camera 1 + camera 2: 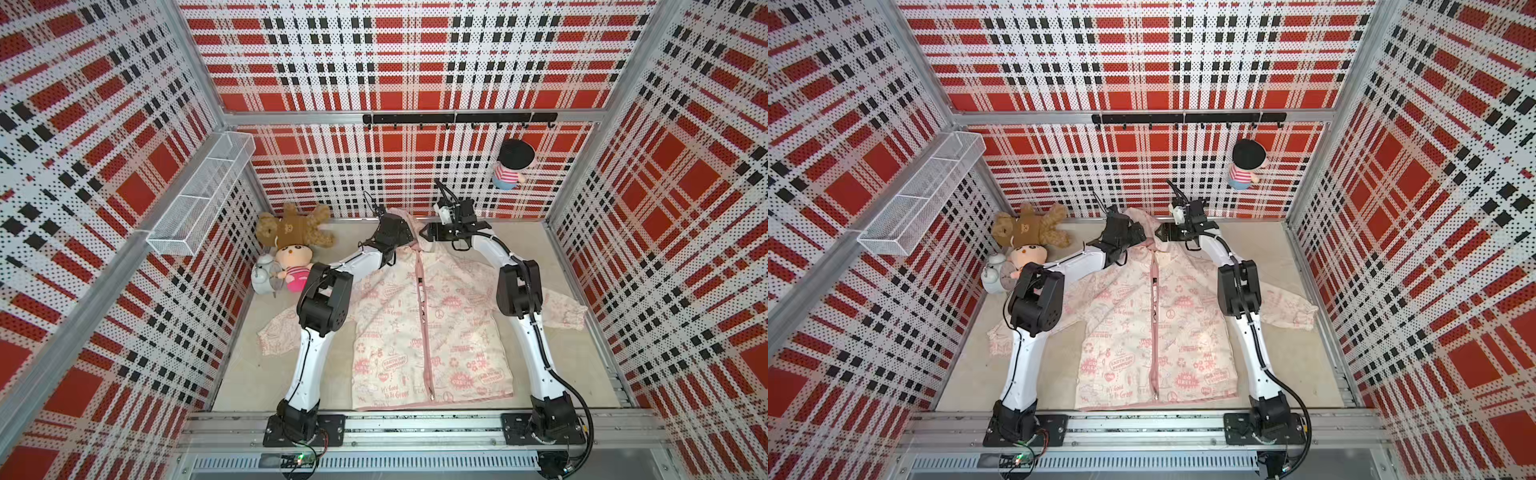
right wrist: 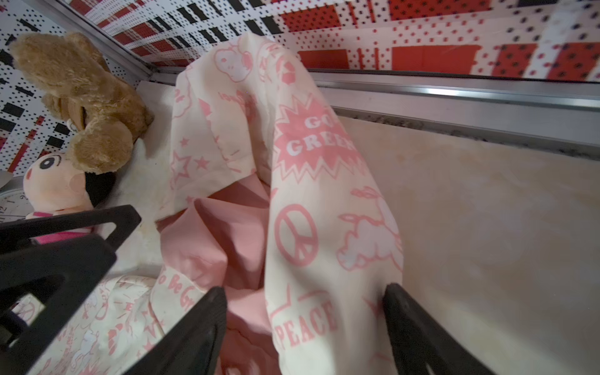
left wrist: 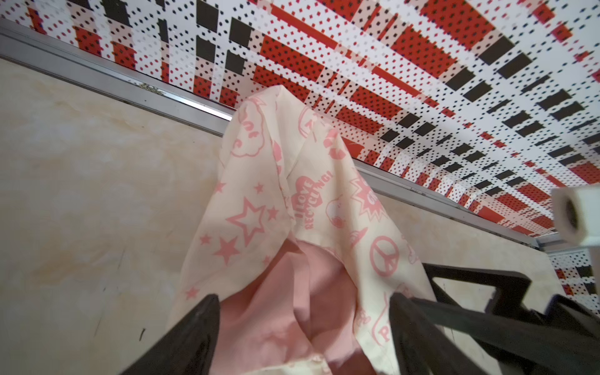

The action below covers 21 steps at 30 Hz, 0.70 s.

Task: Unzip the jacket
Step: Smooth out the jacket at the center of the board.

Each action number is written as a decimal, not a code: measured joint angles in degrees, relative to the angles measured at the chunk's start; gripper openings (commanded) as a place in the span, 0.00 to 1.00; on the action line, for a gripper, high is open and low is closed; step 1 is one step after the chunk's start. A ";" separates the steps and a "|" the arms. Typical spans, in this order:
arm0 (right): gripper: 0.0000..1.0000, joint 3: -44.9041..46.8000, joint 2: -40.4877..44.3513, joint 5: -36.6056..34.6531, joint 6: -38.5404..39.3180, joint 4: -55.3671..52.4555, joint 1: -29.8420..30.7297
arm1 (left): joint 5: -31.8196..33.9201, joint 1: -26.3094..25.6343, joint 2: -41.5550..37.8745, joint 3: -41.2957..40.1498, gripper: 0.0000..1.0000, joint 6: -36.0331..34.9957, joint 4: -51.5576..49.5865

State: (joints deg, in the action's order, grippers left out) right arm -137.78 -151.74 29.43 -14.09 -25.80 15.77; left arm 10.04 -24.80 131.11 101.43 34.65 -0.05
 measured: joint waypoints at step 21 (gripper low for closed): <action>0.70 -1.11 -0.26 -19.89 12.57 -3.10 5.33 | 0.07 -0.02 -0.63 -3.26 0.79 0.68 -0.24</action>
State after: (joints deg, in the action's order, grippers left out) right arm -138.89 -152.00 9.54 -1.52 -28.91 21.10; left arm 10.11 -24.82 130.47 98.17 35.33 -0.30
